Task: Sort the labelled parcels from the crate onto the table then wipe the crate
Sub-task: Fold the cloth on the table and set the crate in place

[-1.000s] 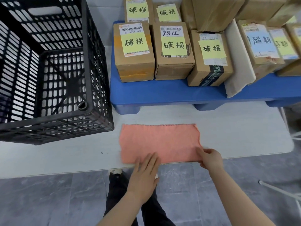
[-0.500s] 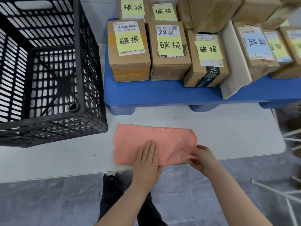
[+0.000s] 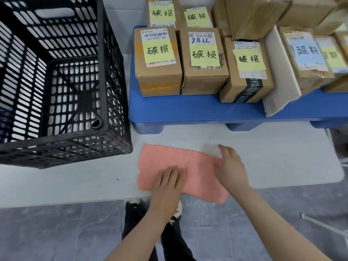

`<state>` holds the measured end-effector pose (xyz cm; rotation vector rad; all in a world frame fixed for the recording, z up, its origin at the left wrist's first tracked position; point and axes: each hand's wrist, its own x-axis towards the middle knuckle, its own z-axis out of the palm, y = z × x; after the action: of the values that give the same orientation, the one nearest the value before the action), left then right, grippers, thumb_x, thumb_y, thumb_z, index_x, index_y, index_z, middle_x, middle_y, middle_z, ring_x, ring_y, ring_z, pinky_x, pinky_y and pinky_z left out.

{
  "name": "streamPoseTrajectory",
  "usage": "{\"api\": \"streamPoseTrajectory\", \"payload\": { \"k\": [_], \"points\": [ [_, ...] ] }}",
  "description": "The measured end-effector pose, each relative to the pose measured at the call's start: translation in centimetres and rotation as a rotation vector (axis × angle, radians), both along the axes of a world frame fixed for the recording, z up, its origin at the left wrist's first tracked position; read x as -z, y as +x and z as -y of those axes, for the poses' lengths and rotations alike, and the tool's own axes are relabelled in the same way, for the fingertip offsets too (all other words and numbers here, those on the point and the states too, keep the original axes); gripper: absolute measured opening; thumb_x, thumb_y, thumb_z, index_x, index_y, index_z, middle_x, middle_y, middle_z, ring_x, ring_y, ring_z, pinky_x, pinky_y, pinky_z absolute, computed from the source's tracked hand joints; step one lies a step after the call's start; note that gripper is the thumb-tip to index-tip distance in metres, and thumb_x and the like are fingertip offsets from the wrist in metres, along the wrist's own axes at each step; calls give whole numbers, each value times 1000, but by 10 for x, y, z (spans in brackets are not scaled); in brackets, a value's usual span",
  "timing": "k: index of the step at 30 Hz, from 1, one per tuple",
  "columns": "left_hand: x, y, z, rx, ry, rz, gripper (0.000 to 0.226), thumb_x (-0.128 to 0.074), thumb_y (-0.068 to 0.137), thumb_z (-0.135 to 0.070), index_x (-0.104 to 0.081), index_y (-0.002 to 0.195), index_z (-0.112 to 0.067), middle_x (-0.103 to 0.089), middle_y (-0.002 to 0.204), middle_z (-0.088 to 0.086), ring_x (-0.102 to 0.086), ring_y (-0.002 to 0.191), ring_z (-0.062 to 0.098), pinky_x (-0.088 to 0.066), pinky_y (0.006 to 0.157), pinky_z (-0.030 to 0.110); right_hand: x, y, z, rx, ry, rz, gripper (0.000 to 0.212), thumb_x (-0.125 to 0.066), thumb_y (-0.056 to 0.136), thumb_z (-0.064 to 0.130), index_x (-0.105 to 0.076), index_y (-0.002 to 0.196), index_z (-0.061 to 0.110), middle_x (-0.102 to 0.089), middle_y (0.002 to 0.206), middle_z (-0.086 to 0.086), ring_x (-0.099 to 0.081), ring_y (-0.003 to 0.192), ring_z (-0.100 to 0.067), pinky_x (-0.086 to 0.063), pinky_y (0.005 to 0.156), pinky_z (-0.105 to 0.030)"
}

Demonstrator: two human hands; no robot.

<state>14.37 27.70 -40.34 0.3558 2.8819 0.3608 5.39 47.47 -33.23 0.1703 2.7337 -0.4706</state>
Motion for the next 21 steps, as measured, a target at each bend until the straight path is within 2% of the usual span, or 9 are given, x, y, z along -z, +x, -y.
{"api": "streamPoseTrajectory", "payload": {
  "k": [3,5,8,11,13,16,17,19,21],
  "points": [
    [-17,9,0,-168,-58,22,65,-83,63,-25,-52,119,-10,-62,101,9,-59,88,27,-51,72,36,17,-27,42,-330,-78,1,54,-53,91,21,-41,143,19,-42,145,-6,-44,126,-29,-38,103,-38],
    [-34,14,-6,-453,49,113,47,-78,74,-36,-52,105,-12,-61,86,1,-59,73,22,-46,60,32,28,-40,61,-397,12,70,52,-54,91,29,-42,141,18,-43,142,-7,-43,124,-29,-39,101,-37],
    [-58,16,-24,-1087,610,404,26,-59,93,-27,-47,111,-12,-61,82,-4,-59,75,17,-43,61,22,33,-52,76,-400,154,144,54,-60,87,36,-41,134,15,-51,128,-9,-48,116,-29,-40,94,-39],
    [-64,12,-38,-1445,1182,500,15,-49,91,-1,-54,104,-2,-67,87,10,-66,72,17,-47,59,17,32,-60,80,-400,223,206,44,-59,87,40,-51,124,16,-56,118,-7,-51,111,-27,-39,89,-38],
    [-66,7,-43,-1502,1360,553,18,-54,85,-5,-55,103,-3,-67,92,15,-68,77,20,-50,64,27,29,-61,80,-423,224,239,35,-57,86,40,-61,113,19,-54,116,-7,-48,109,-27,-39,90,-37],
    [-75,1,-38,-1470,1283,527,31,-64,68,-16,-54,93,-2,-57,83,14,-60,77,32,-51,71,40,15,-59,73,-345,57,224,28,-60,81,39,-68,101,19,-51,107,-4,-48,105,-26,-43,88,-35],
    [-83,-1,-33,-1456,1277,480,25,-65,71,-11,-54,92,-3,-58,83,12,-60,79,33,-51,72,39,5,-58,69,-289,-18,193,27,-63,80,38,-69,96,17,-53,98,-2,-50,101,-26,-43,84,-33],
    [-102,-6,-16,-1414,1261,397,20,-62,82,1,-54,98,-8,-62,87,7,-61,78,24,-49,64,20,-23,-57,56,-125,-225,190,25,-69,79,36,-69,82,11,-55,77,2,-54,85,-23,-41,69,-29],
    [-123,-13,5,-1325,1229,318,22,-61,86,3,-55,103,-9,-64,88,3,-58,73,12,-43,53,8,-57,-55,41,74,-489,300,25,-73,81,34,-69,78,10,-57,72,3,-54,76,-17,-38,64,-27]
  ]
}}
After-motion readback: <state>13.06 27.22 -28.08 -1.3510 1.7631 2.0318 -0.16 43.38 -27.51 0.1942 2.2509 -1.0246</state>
